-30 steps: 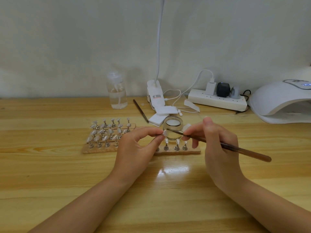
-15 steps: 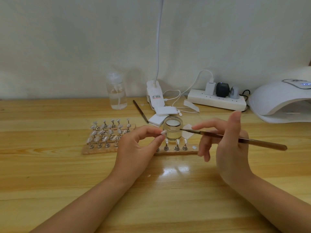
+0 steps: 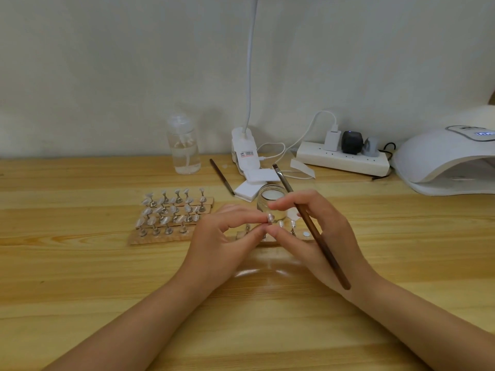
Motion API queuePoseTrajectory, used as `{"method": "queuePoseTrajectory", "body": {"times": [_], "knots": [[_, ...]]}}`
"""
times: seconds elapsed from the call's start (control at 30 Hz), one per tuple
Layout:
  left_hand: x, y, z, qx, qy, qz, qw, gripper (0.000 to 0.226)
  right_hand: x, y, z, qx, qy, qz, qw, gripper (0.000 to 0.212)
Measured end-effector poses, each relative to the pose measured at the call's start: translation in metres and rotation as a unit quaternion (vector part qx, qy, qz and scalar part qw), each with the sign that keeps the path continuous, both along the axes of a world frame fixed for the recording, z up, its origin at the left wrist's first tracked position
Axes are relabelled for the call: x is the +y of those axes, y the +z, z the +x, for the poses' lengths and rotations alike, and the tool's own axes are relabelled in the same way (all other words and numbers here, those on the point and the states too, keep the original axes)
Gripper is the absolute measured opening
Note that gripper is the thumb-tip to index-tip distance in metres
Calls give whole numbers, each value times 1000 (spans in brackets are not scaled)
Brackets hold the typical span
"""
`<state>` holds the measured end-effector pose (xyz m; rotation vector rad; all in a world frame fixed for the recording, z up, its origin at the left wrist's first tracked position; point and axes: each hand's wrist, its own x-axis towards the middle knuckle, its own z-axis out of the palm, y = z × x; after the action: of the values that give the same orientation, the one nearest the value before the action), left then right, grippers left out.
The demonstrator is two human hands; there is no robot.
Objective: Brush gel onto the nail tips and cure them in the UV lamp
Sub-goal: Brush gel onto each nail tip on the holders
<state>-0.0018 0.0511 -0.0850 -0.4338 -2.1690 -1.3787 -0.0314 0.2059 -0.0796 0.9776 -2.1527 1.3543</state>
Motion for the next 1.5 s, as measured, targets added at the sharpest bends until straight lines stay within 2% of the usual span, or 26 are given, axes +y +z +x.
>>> {"method": "queuePoseTrajectory", "body": {"times": [0.27, 0.43, 0.63, 1.07, 1.5], "knots": [[1, 0, 1, -8, -13, -14, 1000, 23, 3, 2, -2, 13, 3, -5, 1000, 25], [-2, -2, 0, -48, 34, -58, 997, 44, 25, 18, -15, -17, -22, -50, 998, 25], [-4, -10, -6, -116, 56, -89, 988, 61, 48, 2, -17, -56, -25, -3, 998, 24], [-7, -14, -8, -133, 48, -110, 984, 49, 47, -11, -26, -95, -8, 26, 995, 25], [-4, -9, -2, -115, 50, -85, 988, 42, 55, -7, -26, -82, -5, 38, 996, 31]]}}
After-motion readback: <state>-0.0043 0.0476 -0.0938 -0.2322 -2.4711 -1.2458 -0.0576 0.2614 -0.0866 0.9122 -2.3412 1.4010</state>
